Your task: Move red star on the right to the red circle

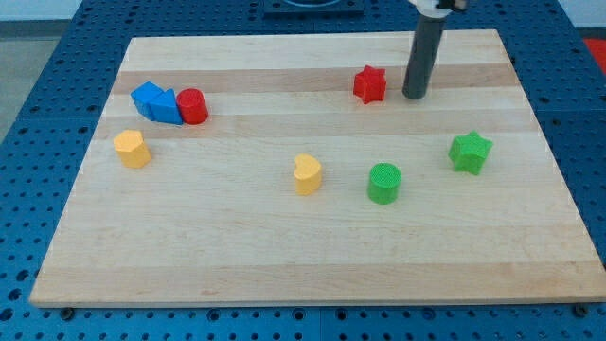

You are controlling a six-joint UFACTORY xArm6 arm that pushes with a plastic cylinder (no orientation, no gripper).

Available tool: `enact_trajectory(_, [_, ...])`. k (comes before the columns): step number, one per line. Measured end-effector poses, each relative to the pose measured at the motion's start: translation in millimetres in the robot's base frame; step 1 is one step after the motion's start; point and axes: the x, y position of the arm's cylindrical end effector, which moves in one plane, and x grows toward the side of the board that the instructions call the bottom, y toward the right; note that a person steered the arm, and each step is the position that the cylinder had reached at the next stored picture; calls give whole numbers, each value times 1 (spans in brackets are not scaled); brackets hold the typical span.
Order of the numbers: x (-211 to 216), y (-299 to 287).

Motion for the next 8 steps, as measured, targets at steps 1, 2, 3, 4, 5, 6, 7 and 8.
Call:
enact_trajectory(1, [0,-40])
enact_trajectory(2, [6,-36])
enact_trajectory(3, [-17,0])
enact_trajectory(4, [-31,-27])
enact_trajectory(5, [3,-96])
enact_trajectory(6, [41,-164])
enact_trajectory(7, [39,-149])
enact_trajectory(8, [50,-115])
